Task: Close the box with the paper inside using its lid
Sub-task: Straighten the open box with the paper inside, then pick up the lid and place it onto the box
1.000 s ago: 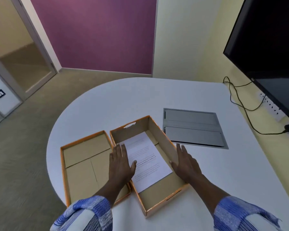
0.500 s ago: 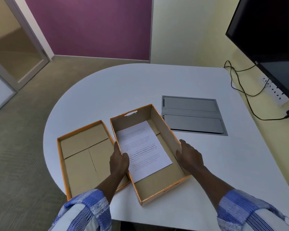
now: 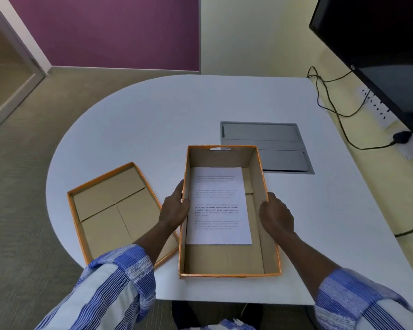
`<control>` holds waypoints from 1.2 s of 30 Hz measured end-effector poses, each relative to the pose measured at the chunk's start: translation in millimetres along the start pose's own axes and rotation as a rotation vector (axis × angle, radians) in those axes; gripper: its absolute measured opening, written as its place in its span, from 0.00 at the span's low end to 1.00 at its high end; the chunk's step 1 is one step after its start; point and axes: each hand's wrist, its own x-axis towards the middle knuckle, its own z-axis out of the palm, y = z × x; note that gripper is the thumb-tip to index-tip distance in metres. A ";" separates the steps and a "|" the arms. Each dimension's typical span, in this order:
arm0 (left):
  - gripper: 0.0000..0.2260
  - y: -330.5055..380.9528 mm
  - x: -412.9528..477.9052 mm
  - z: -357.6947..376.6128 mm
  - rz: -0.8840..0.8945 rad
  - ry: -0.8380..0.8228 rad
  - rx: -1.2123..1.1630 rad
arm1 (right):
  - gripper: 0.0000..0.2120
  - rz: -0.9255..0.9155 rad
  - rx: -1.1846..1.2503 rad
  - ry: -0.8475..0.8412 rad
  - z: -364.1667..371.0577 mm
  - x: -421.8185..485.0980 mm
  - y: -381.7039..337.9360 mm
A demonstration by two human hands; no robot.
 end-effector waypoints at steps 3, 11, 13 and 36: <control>0.31 -4.3 -1.9 5.3 -0.011 -0.028 -0.010 | 0.14 0.035 0.007 0.020 8.2 -6.0 5.9; 0.29 -15.9 -1.0 11.0 -0.030 -0.035 -0.007 | 0.30 0.039 0.020 0.035 18.5 -15.6 5.8; 0.33 -16.8 -0.7 6.7 -0.059 0.000 -0.043 | 0.36 -0.012 -0.031 0.082 16.5 -15.3 -2.4; 0.29 -183.4 -79.0 -128.0 -0.693 0.484 0.093 | 0.37 -0.647 -0.071 -0.427 155.2 -87.4 -234.0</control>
